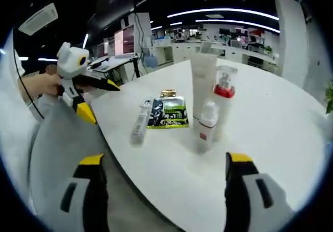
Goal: Arrange the skincare products in the storage area until every visible bottle or jar stands upright without overlapping.
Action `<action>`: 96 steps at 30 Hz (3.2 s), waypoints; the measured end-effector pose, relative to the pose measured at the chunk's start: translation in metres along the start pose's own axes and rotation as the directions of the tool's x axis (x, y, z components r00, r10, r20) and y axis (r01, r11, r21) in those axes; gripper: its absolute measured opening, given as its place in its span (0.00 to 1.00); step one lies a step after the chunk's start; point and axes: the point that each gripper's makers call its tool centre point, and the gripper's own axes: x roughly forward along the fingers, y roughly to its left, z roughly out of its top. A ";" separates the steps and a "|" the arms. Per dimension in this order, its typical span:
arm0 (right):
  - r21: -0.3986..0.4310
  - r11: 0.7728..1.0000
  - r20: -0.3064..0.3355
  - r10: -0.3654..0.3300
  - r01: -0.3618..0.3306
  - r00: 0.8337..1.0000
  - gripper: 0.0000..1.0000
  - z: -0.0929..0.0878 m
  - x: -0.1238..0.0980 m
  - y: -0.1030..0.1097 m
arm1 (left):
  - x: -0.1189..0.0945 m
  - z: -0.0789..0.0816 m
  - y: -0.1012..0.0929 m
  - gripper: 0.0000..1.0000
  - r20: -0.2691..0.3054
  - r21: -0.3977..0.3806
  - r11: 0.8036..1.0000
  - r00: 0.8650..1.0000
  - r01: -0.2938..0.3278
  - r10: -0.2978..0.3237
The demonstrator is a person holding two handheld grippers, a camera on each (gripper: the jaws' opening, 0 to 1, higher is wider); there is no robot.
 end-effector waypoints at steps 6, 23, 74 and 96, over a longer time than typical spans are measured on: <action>-0.022 0.999 -0.022 0.045 -0.045 0.999 0.91 0.003 0.016 0.011 | -0.004 -0.004 0.006 0.97 -0.003 -0.003 1.000 1.000 -0.014 0.014; -0.070 0.990 -0.061 0.118 -0.122 0.991 0.68 0.018 0.078 0.040 | -0.005 -0.012 0.016 0.96 -0.026 0.005 1.000 1.000 -0.005 0.005; -0.161 0.986 -0.302 -0.014 -0.037 0.953 0.22 0.002 0.184 0.058 | 0.003 -0.031 0.030 0.92 -0.064 -0.017 1.000 0.998 0.024 -0.026; 0.006 0.999 -0.156 0.053 -0.053 0.986 0.20 0.017 0.161 0.049 | -0.002 -0.027 0.023 0.91 -0.049 -0.026 0.999 0.998 0.025 -0.026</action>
